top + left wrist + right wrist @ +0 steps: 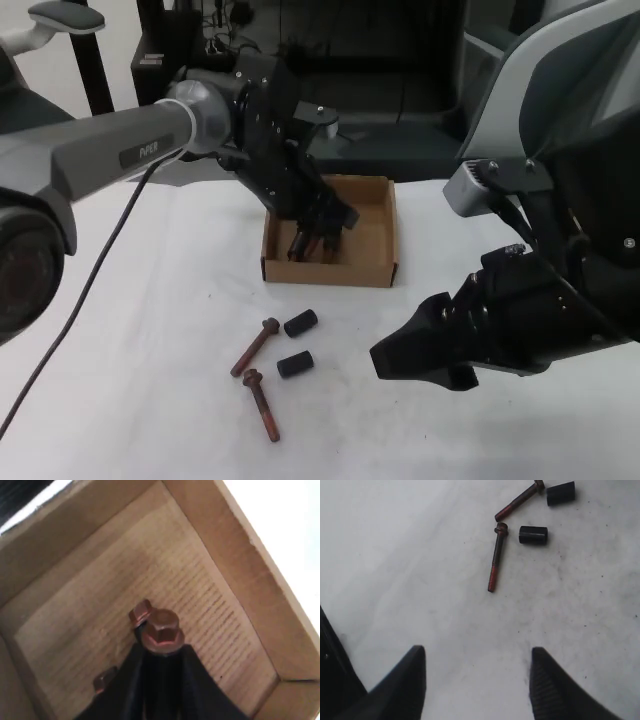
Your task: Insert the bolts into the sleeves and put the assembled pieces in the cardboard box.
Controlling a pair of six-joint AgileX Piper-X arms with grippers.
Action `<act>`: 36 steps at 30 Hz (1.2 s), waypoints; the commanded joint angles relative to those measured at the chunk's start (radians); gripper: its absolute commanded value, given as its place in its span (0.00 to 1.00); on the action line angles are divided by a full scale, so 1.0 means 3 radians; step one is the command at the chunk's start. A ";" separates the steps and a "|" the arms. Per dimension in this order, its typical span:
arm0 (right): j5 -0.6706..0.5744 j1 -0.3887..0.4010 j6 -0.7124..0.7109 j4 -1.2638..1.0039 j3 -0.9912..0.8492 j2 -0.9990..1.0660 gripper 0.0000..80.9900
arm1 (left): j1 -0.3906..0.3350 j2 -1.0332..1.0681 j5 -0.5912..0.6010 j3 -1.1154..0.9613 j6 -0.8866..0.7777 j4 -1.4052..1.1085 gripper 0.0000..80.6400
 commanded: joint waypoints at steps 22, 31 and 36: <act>-0.0048 -0.0017 -0.0029 0.0033 -0.0013 -0.0176 0.75 | 0.0185 -0.0882 -0.0085 0.0163 -0.0164 0.0738 0.66; -0.0087 -0.0017 -0.0029 0.0033 -0.0013 -0.0258 0.75 | 0.0281 -0.1687 -0.0071 0.0998 -0.0050 0.0656 0.61; -0.0175 -0.0011 -0.0029 0.0033 -0.0013 -0.0258 0.75 | 0.0374 -0.2300 0.0044 0.1708 -0.0061 0.0420 0.61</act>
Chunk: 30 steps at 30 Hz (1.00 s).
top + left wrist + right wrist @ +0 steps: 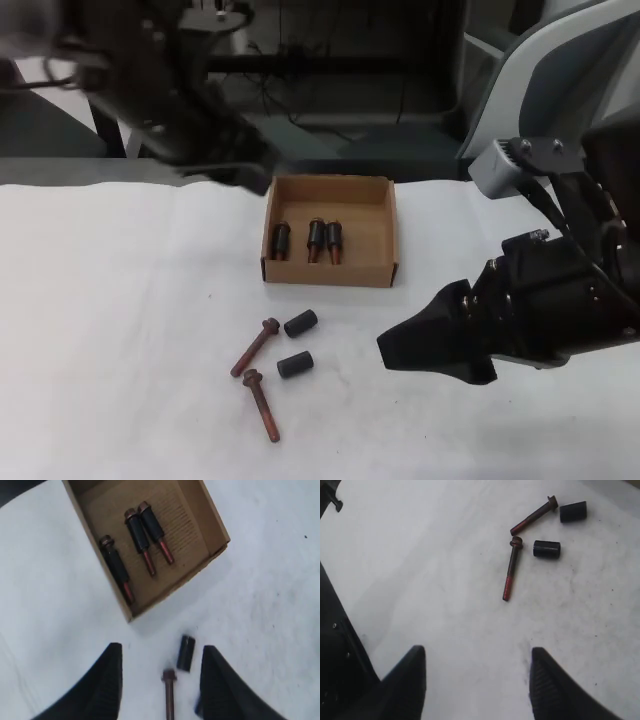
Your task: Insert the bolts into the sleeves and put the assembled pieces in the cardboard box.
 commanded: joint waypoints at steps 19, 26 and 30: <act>0.0030 -0.0011 -0.0029 -0.0002 -0.0013 -0.0031 0.75 | -0.0174 -0.1897 0.0112 0.1934 -0.0953 -0.0236 0.61; 0.0050 -0.0011 0.0191 -0.0002 -0.0013 -0.0041 0.75 | -0.0322 -0.2229 0.0079 0.1984 -0.0955 -0.0119 0.61; 0.0146 -0.0005 0.0203 0.0014 0.0000 -0.0105 0.75 | -0.0442 -0.2515 -0.0044 0.2121 -0.0954 -0.0131 0.61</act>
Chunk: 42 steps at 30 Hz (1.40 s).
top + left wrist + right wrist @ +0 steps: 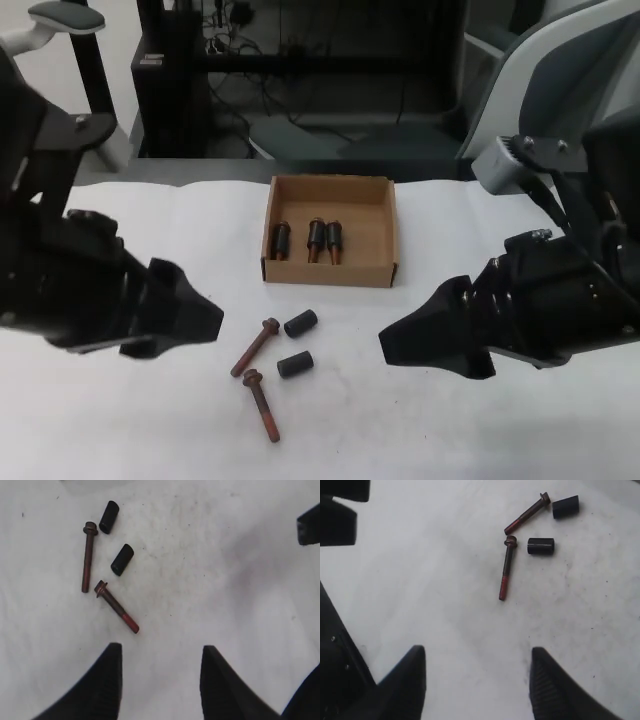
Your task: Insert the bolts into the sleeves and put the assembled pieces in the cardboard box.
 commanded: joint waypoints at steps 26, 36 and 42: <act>0.0108 -0.0005 -0.0020 0.0124 0.0280 -0.0587 0.75 | -0.0231 -0.0408 -0.0638 0.0426 -0.1972 -0.0059 0.61; 0.0015 -0.0005 -0.0100 0.0124 0.0280 -0.0587 0.75 | -0.0231 0.0352 -0.0610 0.0419 -0.2352 -0.0225 0.61; -0.0022 -0.0005 -0.0115 0.0142 0.0280 -0.0587 0.75 | -0.0308 0.0800 -0.0385 0.0407 -0.2794 -0.0543 0.61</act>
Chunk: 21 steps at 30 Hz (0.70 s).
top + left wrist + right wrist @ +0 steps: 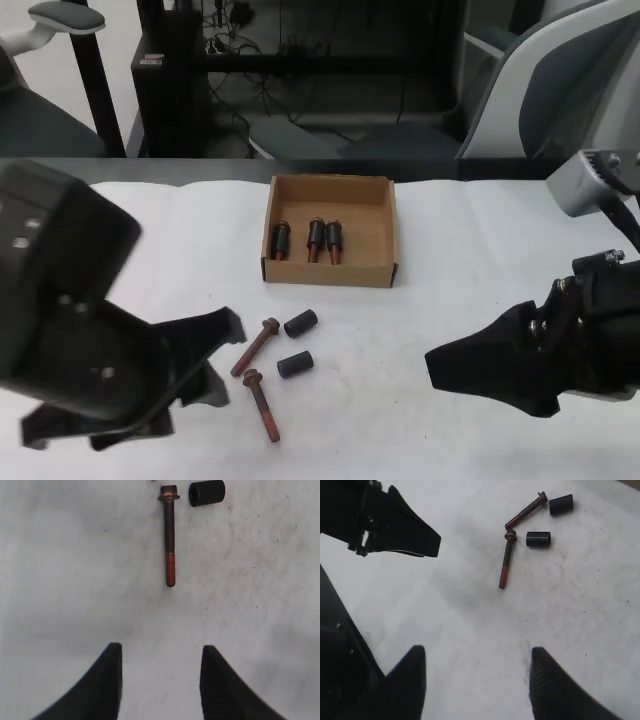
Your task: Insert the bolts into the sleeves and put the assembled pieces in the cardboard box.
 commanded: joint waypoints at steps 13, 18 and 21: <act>-0.0346 -0.0005 -0.0144 0.0057 0.0002 -0.0026 0.75 | -0.0477 0.0944 -0.0342 -0.0428 -0.0378 -0.0321 0.61; -0.0425 -0.0005 -0.0144 0.0057 0.0002 -0.0026 0.75 | -0.0477 0.1093 -0.0572 -0.0483 -0.0472 -0.0226 0.61; -0.0471 -0.0005 -0.0144 0.0057 0.0002 -0.0026 0.75 | -0.0477 0.1137 -0.0662 -0.0483 -0.0723 -0.0280 0.61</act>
